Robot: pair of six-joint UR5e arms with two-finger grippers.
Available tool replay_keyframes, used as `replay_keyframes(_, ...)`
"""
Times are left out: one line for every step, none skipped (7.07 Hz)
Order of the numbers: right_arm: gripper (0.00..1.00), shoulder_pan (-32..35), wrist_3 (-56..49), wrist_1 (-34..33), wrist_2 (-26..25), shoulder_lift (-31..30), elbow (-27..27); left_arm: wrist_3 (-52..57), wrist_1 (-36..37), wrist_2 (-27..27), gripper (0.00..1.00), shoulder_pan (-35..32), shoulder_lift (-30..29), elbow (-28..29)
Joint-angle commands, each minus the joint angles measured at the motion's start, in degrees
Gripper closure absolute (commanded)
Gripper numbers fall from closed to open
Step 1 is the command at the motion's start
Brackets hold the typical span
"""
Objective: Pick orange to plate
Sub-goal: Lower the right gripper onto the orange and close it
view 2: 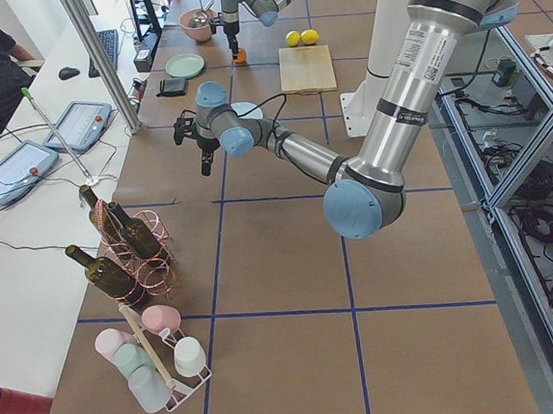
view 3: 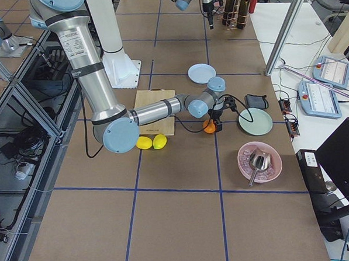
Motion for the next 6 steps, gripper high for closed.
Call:
replay_keyframes(0.00, -0.68, 0.19, -0.20, 0.20, 0.43, -0.09, -0.05, 0.00, 0.08, 0.00, 0.00, 0.00, 0.05)
replay_keyframes(0.00, -0.94, 0.19, -0.29, 0.20, 0.34, -0.09, -0.05, 0.00, 0.08, 0.00, 0.00, 0.00, 0.05)
replay_keyframes(0.23, -0.85, 0.27, -0.29, 0.29, 0.26, -0.09, -0.14, 0.00, -0.01, 0.00, 0.00, 0.00, 0.05)
replay_keyframes(0.78, -0.94, 0.19, -0.20, 0.37, -0.01, -0.09, -0.14, 0.00, -0.01, 0.00, 0.00, 0.00, 0.05)
replay_keyframes(1.00, -0.85, 0.19, -0.20, 0.29, 0.08, 0.00, -0.31, 0.00, 0.08, 0.00, 0.00, 0.00, 0.05)
replay_keyframes(1.00, -0.77, 0.27, -0.20, 0.20, 0.25, 0.26, -0.31, 0.00, -0.01, 0.00, 0.00, 0.00, 0.05)
